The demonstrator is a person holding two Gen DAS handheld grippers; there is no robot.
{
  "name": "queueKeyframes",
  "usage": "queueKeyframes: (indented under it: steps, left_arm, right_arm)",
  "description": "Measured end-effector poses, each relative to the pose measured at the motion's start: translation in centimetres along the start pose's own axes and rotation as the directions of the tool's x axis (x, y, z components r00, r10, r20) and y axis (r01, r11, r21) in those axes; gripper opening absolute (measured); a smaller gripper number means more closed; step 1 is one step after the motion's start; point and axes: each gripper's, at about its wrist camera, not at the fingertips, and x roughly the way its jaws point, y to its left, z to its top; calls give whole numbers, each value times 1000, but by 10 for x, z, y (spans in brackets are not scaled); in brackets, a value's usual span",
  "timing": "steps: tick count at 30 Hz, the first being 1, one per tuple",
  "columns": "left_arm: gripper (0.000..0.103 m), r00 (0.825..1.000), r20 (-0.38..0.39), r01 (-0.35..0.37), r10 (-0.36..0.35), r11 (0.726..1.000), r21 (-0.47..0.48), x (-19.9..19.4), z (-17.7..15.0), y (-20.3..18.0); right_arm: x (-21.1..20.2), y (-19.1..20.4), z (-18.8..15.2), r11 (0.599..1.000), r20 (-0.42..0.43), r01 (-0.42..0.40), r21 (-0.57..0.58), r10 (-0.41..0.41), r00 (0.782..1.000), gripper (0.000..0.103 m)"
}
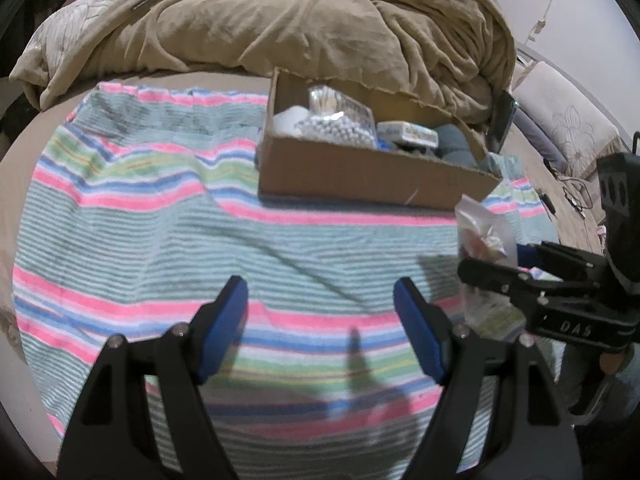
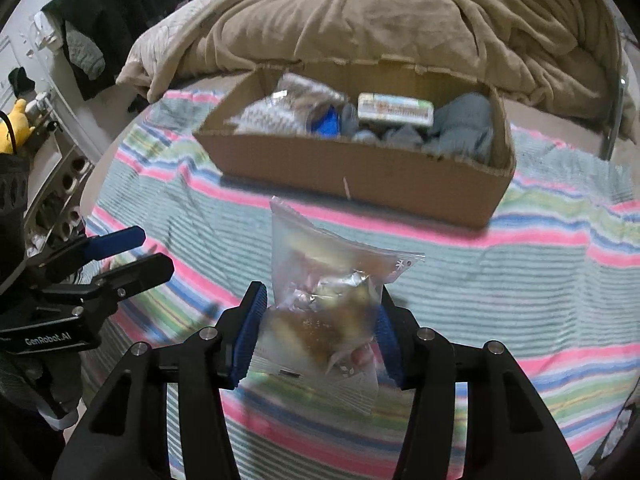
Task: Organize objects
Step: 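Carry the snack bag into the box with the right gripper and release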
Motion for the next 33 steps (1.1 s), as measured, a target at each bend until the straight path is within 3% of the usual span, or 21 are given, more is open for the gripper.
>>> queueKeyframes:
  steps: [20, 33]
  left_arm:
    - [77, 995, 102, -13, 9, 999, 40, -2, 65, -1]
    - [77, 991, 136, -25, 13, 996, 83, 16, 99, -5]
  right_arm:
    - [-16, -15, 78, 999, 128, 26, -32, -21, 992, 55]
    - [13, -26, 108, 999, 127, 28, -40, -23, 992, 55]
